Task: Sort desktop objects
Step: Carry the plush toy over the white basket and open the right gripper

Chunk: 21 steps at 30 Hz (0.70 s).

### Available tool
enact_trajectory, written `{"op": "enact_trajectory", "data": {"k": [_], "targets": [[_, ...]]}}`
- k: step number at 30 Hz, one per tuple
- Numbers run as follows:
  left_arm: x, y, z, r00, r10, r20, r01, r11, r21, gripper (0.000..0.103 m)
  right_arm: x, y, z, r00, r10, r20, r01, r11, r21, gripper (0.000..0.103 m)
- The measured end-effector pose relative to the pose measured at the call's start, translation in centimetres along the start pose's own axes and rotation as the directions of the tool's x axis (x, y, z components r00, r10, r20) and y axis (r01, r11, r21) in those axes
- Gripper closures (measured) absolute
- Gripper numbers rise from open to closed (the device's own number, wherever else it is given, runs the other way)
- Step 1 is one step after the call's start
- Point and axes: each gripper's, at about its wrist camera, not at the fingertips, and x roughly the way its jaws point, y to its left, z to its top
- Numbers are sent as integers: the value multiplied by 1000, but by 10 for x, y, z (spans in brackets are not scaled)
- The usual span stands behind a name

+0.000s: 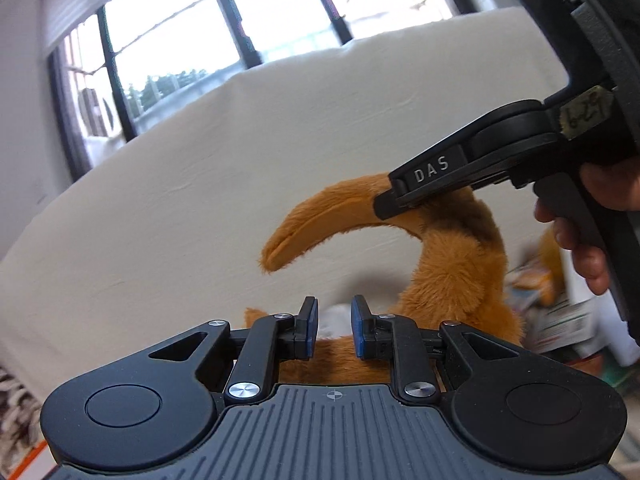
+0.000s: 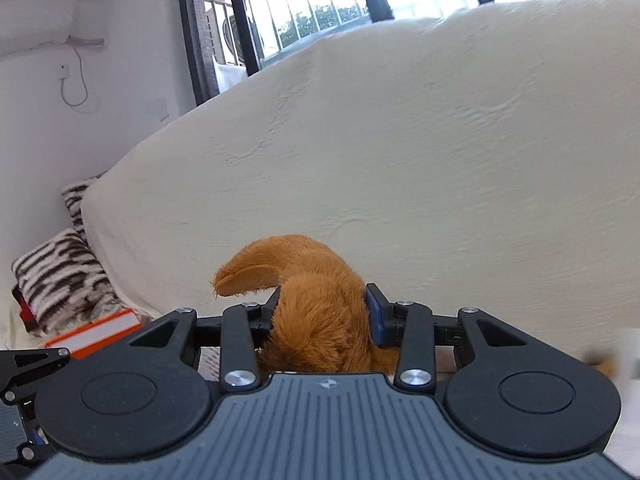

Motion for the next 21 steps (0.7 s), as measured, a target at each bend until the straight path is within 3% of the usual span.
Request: {"op": "enact_trajectory", "data": {"k": [5,9,16,18,19,21], "targets": [[24,27,-15,997,59,-42,-59,998,-10,87,40,21,-11,999,33,-20,-33,999,11,59],[42,50,-45,992,97,-83,-101,994,-35,87,72,31,-25,998,42,-49,-40,999,28,59],[68,59,-76,982,121,-146,-127,991,-35,81,117,52,-50,993,32,-115,-31,999,7,58],[75,59,-79,979,125,-160,-131,991,-29,49,126,57,-57,989,19,-147,-23,1000,-21,54],[77,57,-83,978,134,-162,-140,990,-23,44,129,59,-60,988,4,-153,-10,999,-37,49],[79,53,-91,973,163,-162,-167,986,-14,21,131,59,-65,986,-27,-165,19,999,-49,41]]}}
